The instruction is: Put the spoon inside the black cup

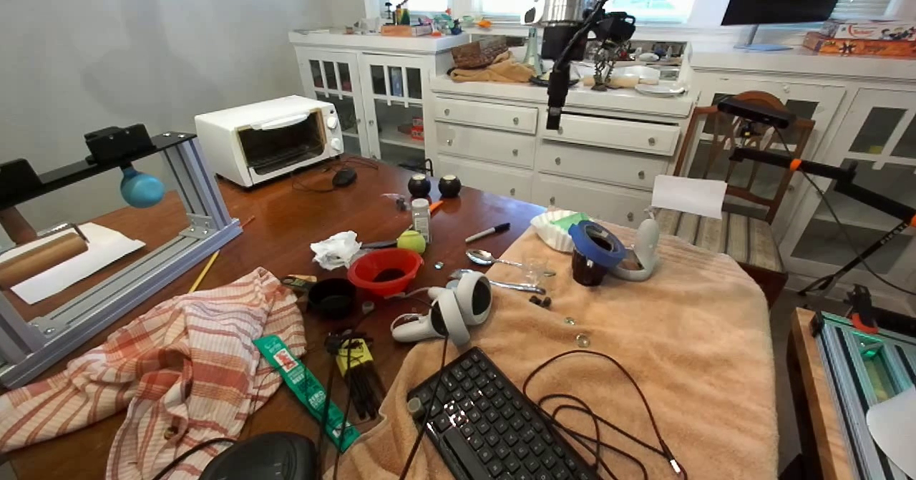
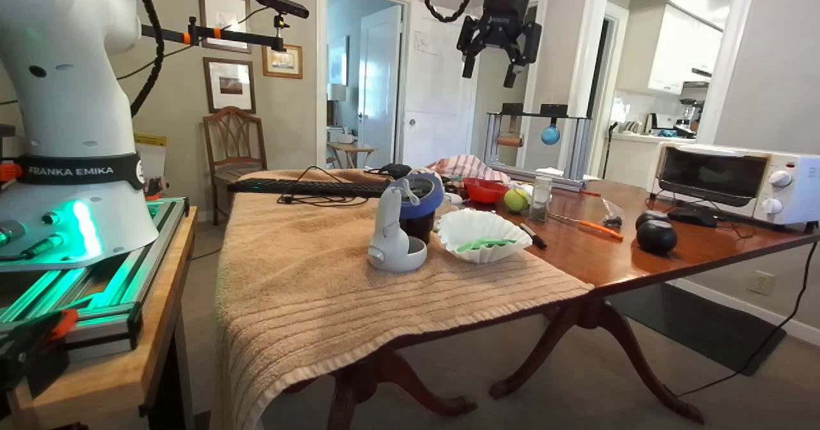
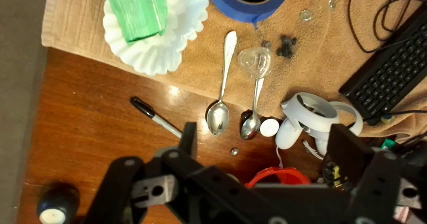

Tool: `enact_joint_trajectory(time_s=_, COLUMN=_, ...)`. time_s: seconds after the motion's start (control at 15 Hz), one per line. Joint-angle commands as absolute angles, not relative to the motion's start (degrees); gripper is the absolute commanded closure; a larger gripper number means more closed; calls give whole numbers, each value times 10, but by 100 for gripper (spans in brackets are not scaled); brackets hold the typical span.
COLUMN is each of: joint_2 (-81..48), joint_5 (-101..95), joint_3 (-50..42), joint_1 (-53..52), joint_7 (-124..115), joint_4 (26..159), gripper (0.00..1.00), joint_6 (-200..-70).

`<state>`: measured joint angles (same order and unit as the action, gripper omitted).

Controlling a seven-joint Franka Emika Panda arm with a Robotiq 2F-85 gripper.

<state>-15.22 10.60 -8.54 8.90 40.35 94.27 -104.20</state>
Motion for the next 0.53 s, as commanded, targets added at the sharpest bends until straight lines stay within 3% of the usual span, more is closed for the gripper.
enact_joint_trajectory(time_s=0.0, joint_2=-265, joint_5=139, joint_3=-42, joint_1=118, joint_7=487, joint_4=822, gripper=0, joint_6=-1009)
enact_joint_trajectory(time_s=0.47, joint_2=-397, joint_5=227, joint_3=35, joint_1=139, joint_7=489, joint_4=710, gripper=0, joint_6=-949)
